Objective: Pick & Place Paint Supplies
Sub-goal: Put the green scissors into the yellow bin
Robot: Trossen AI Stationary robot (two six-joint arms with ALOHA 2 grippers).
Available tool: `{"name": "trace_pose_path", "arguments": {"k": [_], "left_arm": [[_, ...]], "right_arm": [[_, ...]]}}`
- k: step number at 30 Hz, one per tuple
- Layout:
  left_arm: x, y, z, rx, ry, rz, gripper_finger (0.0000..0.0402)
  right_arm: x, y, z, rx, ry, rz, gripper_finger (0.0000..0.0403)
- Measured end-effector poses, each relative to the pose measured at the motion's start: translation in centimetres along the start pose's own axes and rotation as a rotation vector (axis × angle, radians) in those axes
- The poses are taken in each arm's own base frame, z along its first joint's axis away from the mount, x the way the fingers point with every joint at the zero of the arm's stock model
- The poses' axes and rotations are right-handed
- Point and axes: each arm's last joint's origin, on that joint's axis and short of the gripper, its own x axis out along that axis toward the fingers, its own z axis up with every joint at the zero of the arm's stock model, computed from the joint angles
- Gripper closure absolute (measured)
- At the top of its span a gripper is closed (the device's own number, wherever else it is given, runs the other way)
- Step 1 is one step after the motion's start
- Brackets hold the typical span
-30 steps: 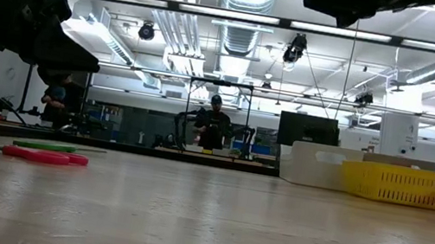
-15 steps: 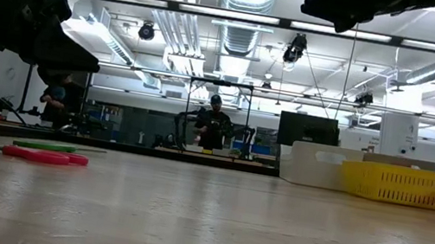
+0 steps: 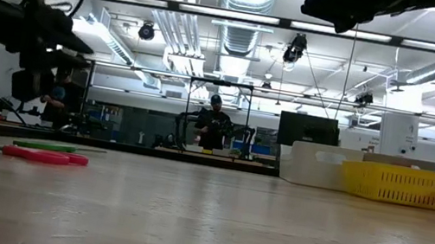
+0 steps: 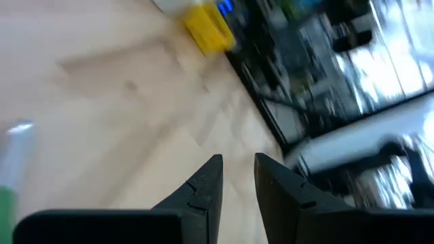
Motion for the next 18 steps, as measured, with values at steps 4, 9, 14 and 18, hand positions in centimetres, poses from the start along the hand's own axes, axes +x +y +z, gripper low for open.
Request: {"name": "trace_pose_path", "arguments": {"k": [4, 9, 14, 18], "left_arm": [[-0.9, -1.9, 1.0, 0.018, 0.074, 0.034, 0.0315], [-2.8, -3.9, 2.5, -0.024, 0.112, 0.356, 0.0315], [-2.8, -4.9, 3.5, -0.028, 0.218, 0.645, 0.0315], [-1.1, -4.4, 3.8, 0.006, 0.306, 0.817, 0.0315]], "right_arm": [[0.0, 0.0, 0.0, 0.0, 0.0, 0.0, 0.0294], [0.0, 0.0, 0.0, 0.0, 0.0, 0.0, 0.0294], [0.0, 0.0, 0.0, 0.0, 0.0, 0.0, 0.0294], [0.0, 0.0, 0.0, 0.0, 0.0, 0.0, 0.0294]]}}
